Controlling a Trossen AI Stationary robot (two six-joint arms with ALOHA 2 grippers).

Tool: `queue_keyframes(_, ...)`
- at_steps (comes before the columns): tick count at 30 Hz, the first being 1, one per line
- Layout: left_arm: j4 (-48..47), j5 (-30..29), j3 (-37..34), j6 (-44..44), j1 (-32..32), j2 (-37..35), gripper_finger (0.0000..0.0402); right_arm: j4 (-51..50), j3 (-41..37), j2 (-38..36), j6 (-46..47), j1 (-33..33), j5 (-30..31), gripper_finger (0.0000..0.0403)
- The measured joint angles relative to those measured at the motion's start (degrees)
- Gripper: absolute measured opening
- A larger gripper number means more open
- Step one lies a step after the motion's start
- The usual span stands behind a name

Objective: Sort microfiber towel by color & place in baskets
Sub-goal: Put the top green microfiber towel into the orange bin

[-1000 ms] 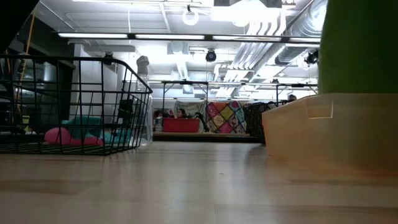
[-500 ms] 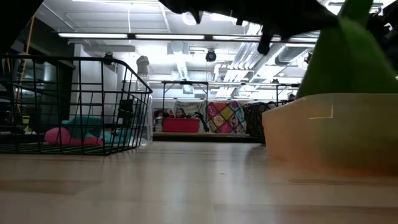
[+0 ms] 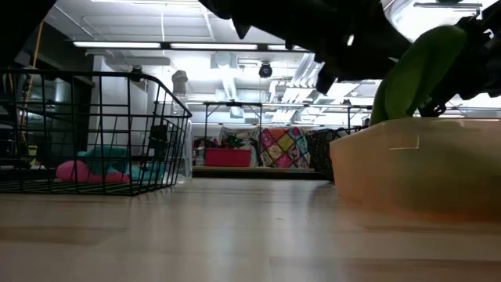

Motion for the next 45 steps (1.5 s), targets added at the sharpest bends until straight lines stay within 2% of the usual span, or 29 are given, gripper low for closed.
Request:
queue_keyframes(5, -9.6, 1.1, 5.6, -0.3, -0.2, -0.3, 0.0219, 0.0, 0.0, 0.0, 0.0, 0.0, 0.0, 0.0000)
queue_keyframes(9, -20.9, 2.2, 11.7, 3.4, 0.2, -0.3, 0.0257, 0.0, 0.0, 0.0, 0.0, 0.0, 0.0, 0.0000)
queue_keyframes(13, -31.1, 2.8, 16.2, 5.5, 0.7, -0.4, 0.0266, 0.0, 0.0, 0.0, 0.0, 0.0, 0.0, 0.0000)
queue_keyframes(17, -47.5, 4.1, 21.6, 5.7, 1.6, -1.0, 0.0266, 0.0, 0.0, 0.0, 0.0, 0.0, 0.0, 0.0000)
queue_keyframes(22, -57.8, 4.3, 20.8, 5.1, 2.3, -5.4, 0.0266, 0.0, 0.0, 0.0, 0.0, 0.0, 0.0, 0.0000)
queue_keyframes(25, -56.1, 4.5, 16.1, 3.4, 1.3, -7.9, 0.0266, 0.0, 0.0, 0.0, 0.0, 0.0, 0.0, 0.0000)
queue_keyframes(28, -50.5, 6.0, 8.9, 4.3, -1.3, -9.2, 0.0266, 0.0, 0.0, 0.0, 0.0, 0.0, 0.0, 0.0000)
queue_keyframes(33, -33.1, 5.5, -2.2, 6.5, -5.1, -8.3, 0.0266, 0.0, 0.0, 0.0, 0.0, 0.0, 0.0, 0.0000)
queue_keyframes(37, -22.1, -2.4, -6.9, 8.8, -6.1, -8.0, 0.0266, 0.0, 0.0, 0.0, 0.0, 0.0, 0.0, 0.0000)
queue_keyframes(40, -22.5, -5.1, -8.3, 12.1, -6.2, -7.9, 0.0266, 0.0, 0.0, 0.0, 0.0, 0.0, 0.0, 0.0000)
queue_keyframes(45, -23.8, -3.5, -8.4, 12.4, -6.1, -7.8, 0.0266, 0.0, 0.0, 0.0, 0.0, 0.0, 0.0, 0.0000)
